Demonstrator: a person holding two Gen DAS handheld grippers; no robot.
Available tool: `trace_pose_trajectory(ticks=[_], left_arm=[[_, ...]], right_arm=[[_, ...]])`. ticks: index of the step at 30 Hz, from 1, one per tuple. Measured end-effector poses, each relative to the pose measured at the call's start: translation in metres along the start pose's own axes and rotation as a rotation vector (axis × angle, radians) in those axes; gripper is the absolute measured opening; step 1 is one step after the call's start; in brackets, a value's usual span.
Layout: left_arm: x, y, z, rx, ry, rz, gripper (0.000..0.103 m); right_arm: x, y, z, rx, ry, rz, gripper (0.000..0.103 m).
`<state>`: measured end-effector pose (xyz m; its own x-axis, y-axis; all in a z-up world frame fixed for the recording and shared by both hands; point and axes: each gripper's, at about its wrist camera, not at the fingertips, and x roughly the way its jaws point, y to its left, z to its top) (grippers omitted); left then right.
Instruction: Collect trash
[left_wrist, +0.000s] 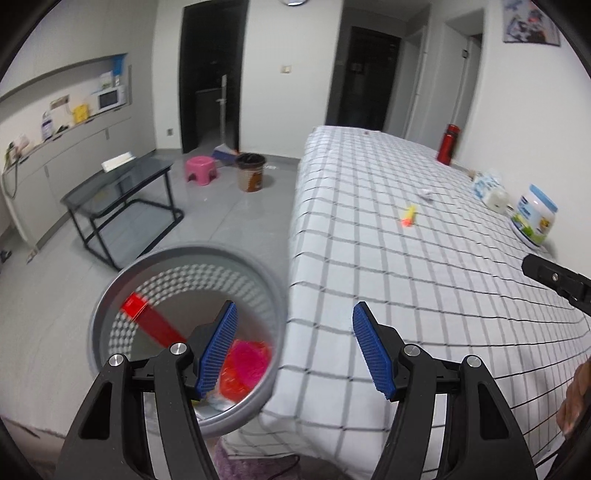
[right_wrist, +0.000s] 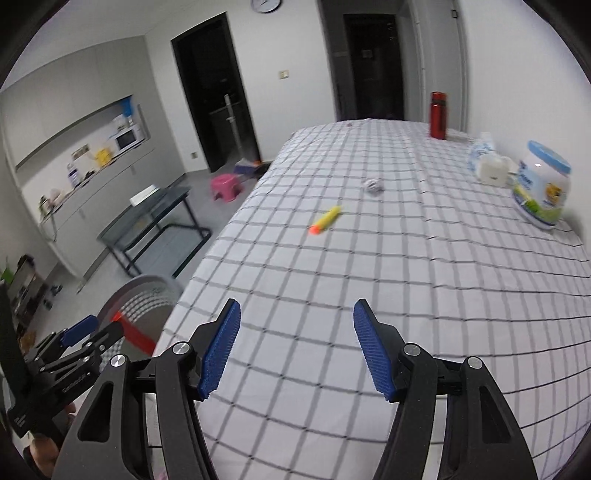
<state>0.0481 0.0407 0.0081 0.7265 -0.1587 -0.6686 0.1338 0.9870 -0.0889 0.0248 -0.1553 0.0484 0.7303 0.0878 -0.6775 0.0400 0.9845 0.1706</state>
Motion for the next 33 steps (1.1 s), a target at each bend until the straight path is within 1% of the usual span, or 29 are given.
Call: trace_pose_trajectory(ticks=[2, 4, 6, 8, 9, 12, 14, 16, 21, 25, 28, 33], left_arm=[[0.001, -0.015, 0.010, 0.033, -0.014, -0.011, 0.064], [0.004, -0.028, 0.020, 0.053, -0.023, -0.022, 0.067], [0.008, -0.038, 0.032, 0.066, -0.030, -0.035, 0.068], [0.014, -0.047, 0.042, 0.076, -0.034, -0.040, 0.068], [0.021, -0.053, 0.051, 0.083, -0.033, -0.044, 0.068], [0.036, -0.067, 0.064, 0.092, -0.016, -0.055, 0.068], [0.047, -0.075, 0.073, 0.096, -0.004, -0.060, 0.068], [0.053, -0.080, 0.079, 0.092, -0.002, -0.066, 0.068], [0.070, -0.089, 0.092, 0.078, 0.002, -0.058, 0.068], [0.081, -0.094, 0.098, 0.077, 0.013, -0.062, 0.068], [0.086, -0.097, 0.104, 0.082, 0.009, -0.055, 0.068], [0.093, -0.101, 0.118, 0.080, 0.001, -0.056, 0.068]], right_arm=[[-0.001, -0.012, 0.007, 0.006, -0.012, -0.017, 0.061], [0.000, -0.022, 0.017, 0.012, -0.022, -0.030, 0.061], [0.004, -0.030, 0.024, 0.005, -0.026, -0.045, 0.061], [0.012, -0.031, 0.032, -0.058, -0.029, -0.098, 0.061], [0.017, -0.031, 0.035, -0.091, -0.027, -0.110, 0.061], [0.035, -0.035, 0.039, -0.112, 0.005, -0.070, 0.061], [0.046, -0.045, 0.043, -0.080, 0.020, -0.031, 0.061], [0.051, -0.051, 0.047, -0.054, 0.020, -0.011, 0.061], [0.059, -0.063, 0.062, -0.032, 0.019, 0.008, 0.061], [0.060, -0.073, 0.075, -0.030, 0.000, -0.010, 0.061], [0.063, -0.079, 0.089, -0.023, -0.007, 0.006, 0.061], [0.068, -0.079, 0.110, -0.034, -0.015, 0.017, 0.061]])
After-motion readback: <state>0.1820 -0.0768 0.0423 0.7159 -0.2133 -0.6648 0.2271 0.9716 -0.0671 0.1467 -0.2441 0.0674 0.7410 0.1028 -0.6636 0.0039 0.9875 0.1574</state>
